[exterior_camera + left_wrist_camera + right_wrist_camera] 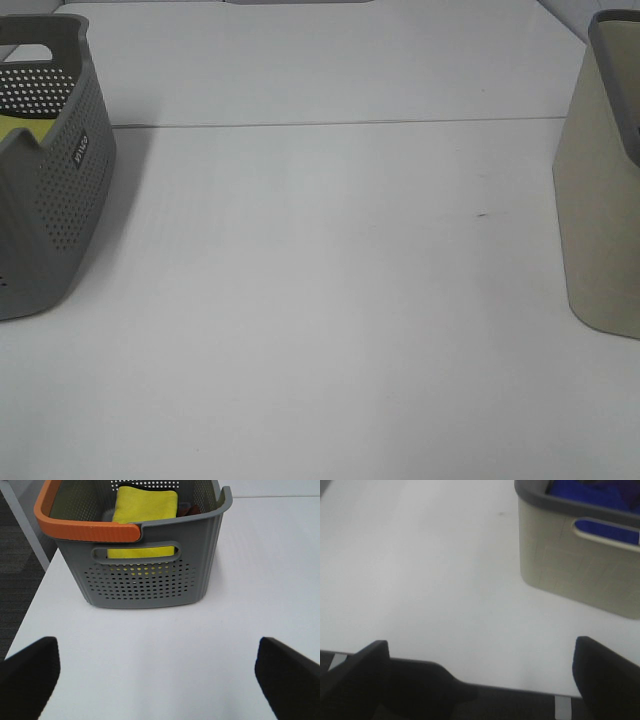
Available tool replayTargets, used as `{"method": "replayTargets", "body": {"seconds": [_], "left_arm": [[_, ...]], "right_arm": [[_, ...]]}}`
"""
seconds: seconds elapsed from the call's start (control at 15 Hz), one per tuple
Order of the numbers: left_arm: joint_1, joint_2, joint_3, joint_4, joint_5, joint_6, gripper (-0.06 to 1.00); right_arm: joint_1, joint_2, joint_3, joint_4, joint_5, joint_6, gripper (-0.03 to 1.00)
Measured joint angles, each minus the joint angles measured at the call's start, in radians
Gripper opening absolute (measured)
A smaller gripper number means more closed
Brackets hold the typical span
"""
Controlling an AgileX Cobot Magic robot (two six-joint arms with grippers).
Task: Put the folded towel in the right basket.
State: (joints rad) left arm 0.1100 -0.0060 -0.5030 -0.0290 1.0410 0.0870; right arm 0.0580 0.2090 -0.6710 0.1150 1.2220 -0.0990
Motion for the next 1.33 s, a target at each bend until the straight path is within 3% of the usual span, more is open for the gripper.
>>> {"method": "replayTargets", "body": {"seconds": [0.33, 0.53, 1.33], "left_arm": [[0.000, 0.000, 0.000, 0.000, 0.000, 0.000, 0.99], [0.000, 0.000, 0.000, 0.000, 0.000, 0.000, 0.99], [0.000, 0.000, 0.000, 0.000, 0.000, 0.000, 0.99]], "right_arm": [[0.000, 0.001, 0.173, -0.046, -0.008, -0.051, 0.97], [0.000, 0.002, 0.194, -0.046, -0.126, -0.049, 0.97], [0.000, -0.081, 0.197, -0.020, -0.128, 0.009, 0.97]]}}
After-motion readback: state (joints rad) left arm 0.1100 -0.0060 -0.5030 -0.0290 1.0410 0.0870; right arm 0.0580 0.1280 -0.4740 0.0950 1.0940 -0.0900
